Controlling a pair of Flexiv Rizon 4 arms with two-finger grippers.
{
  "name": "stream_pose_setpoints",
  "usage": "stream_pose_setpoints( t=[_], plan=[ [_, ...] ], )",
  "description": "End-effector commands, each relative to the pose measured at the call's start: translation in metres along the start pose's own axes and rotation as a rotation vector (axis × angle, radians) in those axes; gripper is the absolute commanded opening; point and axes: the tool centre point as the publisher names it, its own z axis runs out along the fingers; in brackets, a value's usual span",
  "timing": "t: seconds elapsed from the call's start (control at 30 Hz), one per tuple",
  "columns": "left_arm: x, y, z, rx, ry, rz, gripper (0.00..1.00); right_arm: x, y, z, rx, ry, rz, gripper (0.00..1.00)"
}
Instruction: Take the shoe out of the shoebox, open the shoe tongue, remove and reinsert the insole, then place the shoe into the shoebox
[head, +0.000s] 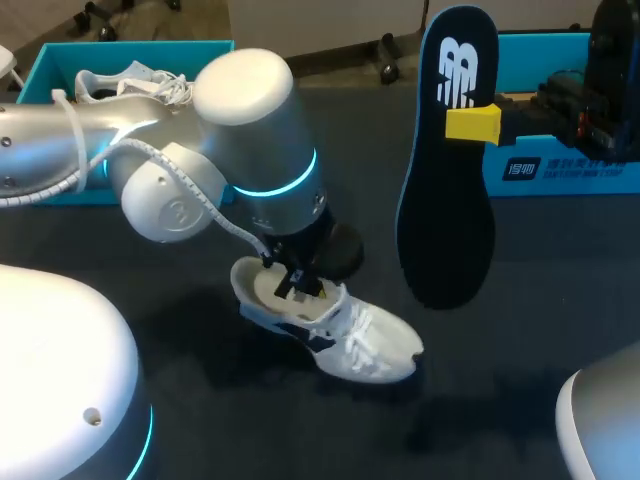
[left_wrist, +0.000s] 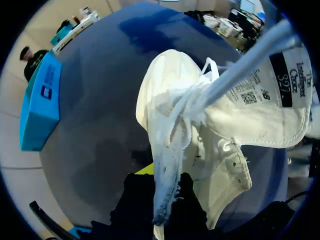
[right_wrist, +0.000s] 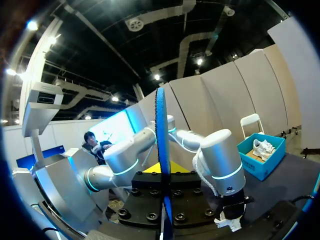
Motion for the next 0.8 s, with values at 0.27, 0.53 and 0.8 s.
stream_pose_setpoints(
  t=[0.27, 0.53, 0.8],
  plan=[
    [0.022, 0.003, -0.051, 0.008, 0.025, 0.662, 0.0, -0.003, 0.003, 0.003, 0.005, 0.003, 0.002, 0.0],
    [0.022, 0.003, -0.051, 0.011, 0.023, 0.685, 0.0, -0.003, 0.003, 0.003, 0.005, 0.003, 0.002, 0.0],
    [0.029, -0.004, -0.041, 0.023, 0.078, 0.831, 0.0, -0.003, 0.003, 0.003, 0.005, 0.003, 0.002, 0.0]
  ],
)
